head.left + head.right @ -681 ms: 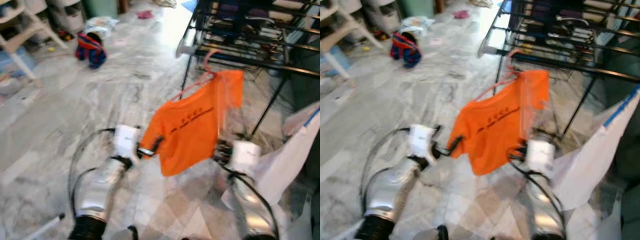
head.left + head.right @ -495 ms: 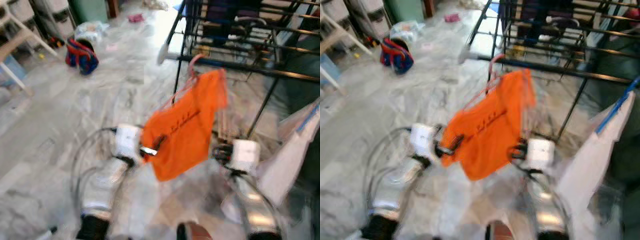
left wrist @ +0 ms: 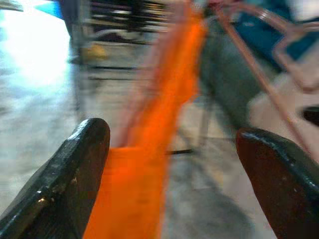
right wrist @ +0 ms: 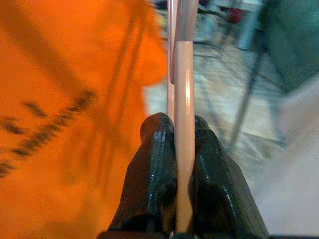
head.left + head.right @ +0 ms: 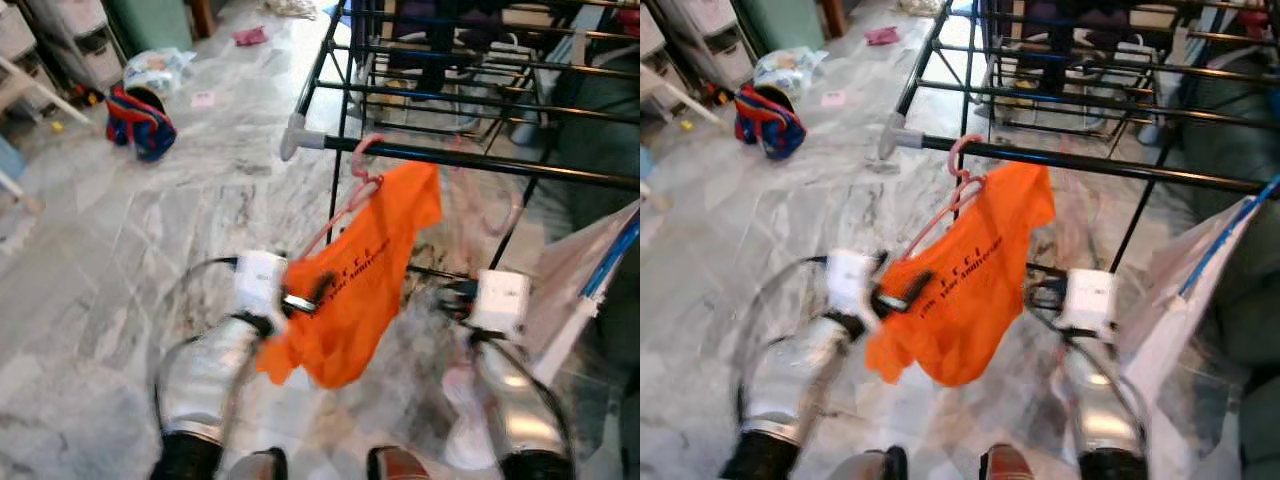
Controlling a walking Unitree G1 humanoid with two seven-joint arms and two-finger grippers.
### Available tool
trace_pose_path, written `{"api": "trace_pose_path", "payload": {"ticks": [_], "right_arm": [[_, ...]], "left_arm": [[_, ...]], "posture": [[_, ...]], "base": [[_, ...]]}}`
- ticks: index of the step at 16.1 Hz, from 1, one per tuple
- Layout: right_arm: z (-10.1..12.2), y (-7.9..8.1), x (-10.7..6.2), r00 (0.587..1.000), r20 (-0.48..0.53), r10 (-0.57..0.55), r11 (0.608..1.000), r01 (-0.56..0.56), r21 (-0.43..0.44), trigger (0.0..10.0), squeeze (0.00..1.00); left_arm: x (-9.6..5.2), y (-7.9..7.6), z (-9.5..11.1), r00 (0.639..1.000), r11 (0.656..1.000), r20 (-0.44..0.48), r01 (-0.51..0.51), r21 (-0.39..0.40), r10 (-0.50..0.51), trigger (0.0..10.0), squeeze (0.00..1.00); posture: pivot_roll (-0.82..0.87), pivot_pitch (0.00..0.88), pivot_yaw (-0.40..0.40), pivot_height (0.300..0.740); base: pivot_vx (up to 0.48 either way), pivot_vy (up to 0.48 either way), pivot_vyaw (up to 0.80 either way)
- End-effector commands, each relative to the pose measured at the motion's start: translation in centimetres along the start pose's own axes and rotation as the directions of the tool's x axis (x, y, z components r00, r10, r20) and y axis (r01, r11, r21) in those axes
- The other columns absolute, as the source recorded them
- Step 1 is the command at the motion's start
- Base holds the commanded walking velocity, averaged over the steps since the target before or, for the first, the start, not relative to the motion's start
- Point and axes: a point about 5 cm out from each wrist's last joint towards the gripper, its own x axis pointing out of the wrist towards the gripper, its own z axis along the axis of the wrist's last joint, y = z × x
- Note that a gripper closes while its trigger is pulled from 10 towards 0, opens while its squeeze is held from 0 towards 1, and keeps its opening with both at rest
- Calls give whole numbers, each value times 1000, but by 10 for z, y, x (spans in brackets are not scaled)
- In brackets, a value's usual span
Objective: Hang hanger
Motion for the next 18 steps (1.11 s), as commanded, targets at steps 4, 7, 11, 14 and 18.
{"api": "trace_pose_path", "payload": {"ticks": [4, 7, 11, 14, 18], "right_arm": [[21, 12, 22, 999, 6, 33, 999, -33, -6, 10000, 0], [32, 17, 36, 999, -20, 44, 998, -45, -32, 10000, 0], [41, 21, 56, 993, -110, 29, 1000, -30, -9, 10000, 0], [61, 21, 67, 997, -70, 19, 1000, -20, -16, 10000, 0], [46, 16, 69, 980, -201, -9, 997, 23, 71, 10000, 0]], "left_arm": [[-10, 8, -6, 999, 1000, -33, -23, 9, 23, 10000, 0], [-11, 7, -6, 999, 1000, -39, -14, 11, 15, 10000, 0], [-11, 6, -7, 999, 1000, -48, -2, 17, 3, 10000, 0], [-11, 6, -7, 999, 1000, -51, 2, 17, -1, 10000, 0], [-12, 6, -8, 998, 1000, -63, 3, 20, -2, 10000, 0]], "posture": [[-4, 212, -2, 740], [2, 215, -1, 740], [10, 214, -1, 740], [16, 209, -3, 740], [22, 208, -5, 740]], "base": [[0, 0, 0], [0, 0, 0], [0, 0, 0], [0, 0, 0], [0, 0, 0]]}}
